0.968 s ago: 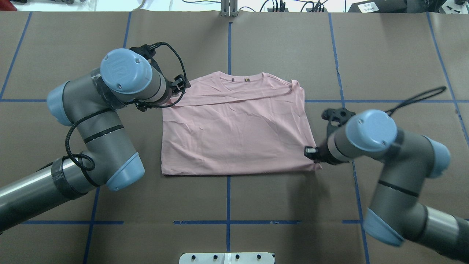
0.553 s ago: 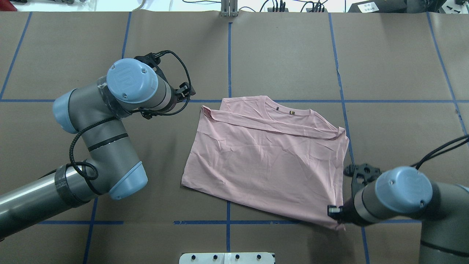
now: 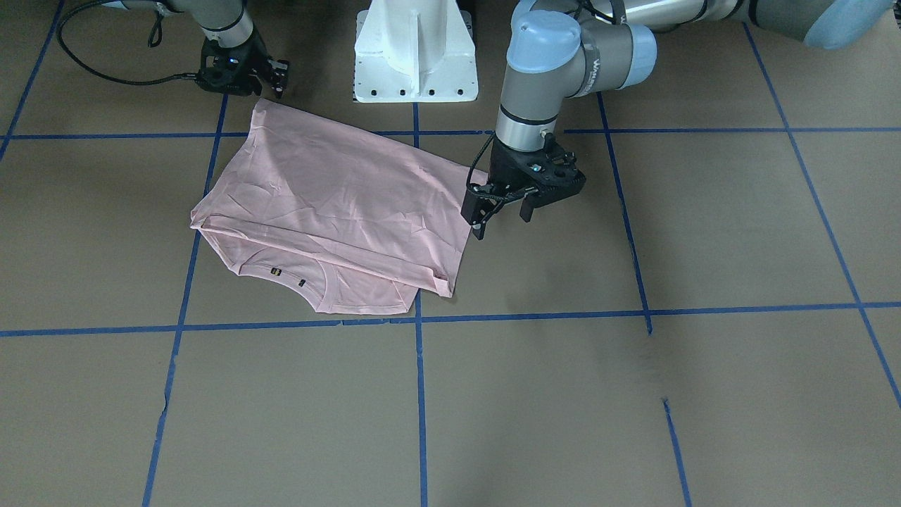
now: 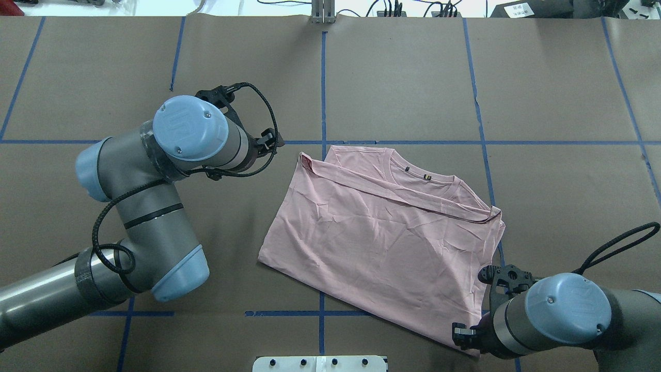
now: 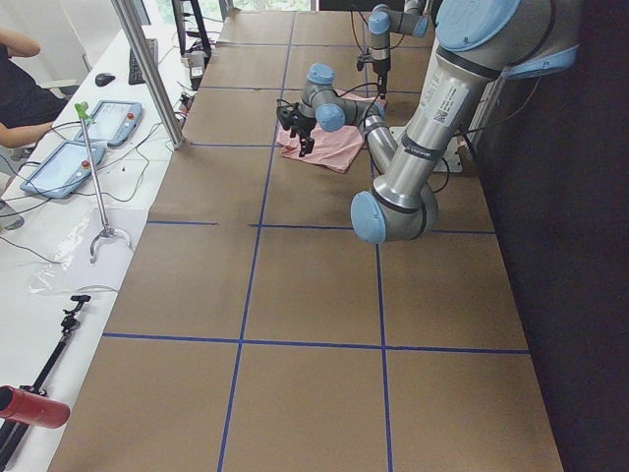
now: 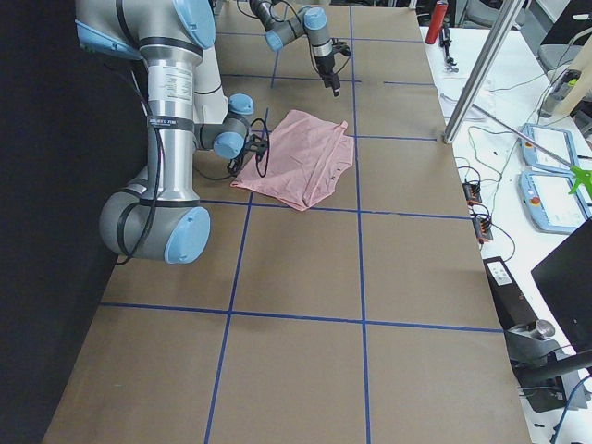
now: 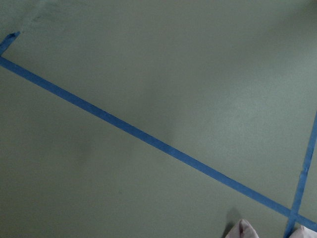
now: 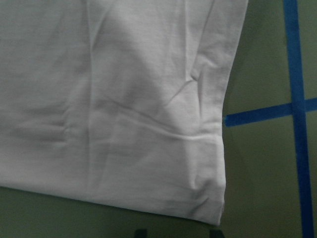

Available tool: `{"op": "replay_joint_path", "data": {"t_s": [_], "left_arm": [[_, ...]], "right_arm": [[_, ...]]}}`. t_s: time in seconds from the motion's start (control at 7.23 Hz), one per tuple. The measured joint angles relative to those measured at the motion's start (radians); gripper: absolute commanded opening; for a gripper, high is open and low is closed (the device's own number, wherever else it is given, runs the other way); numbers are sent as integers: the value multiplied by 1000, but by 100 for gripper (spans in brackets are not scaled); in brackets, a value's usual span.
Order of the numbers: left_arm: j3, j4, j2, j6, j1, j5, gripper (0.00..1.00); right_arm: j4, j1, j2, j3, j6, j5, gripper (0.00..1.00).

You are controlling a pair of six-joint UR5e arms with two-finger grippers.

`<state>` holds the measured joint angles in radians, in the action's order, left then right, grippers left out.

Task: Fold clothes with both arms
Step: 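Bring both grippers to the shirt's edge nearest the robot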

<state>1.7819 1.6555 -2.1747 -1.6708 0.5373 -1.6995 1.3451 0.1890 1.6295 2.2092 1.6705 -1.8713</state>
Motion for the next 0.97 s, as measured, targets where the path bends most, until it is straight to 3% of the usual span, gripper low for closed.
{"op": "replay_joint_path", "data": {"t_s": [0.41, 0.97], "left_arm": [[39, -96, 20, -230, -157, 5, 97], [4, -114, 42, -323, -209, 9, 94]], "right_arm": [[0, 103, -99, 10, 9, 10, 100], [1, 140, -143, 8, 15, 14, 100]]}}
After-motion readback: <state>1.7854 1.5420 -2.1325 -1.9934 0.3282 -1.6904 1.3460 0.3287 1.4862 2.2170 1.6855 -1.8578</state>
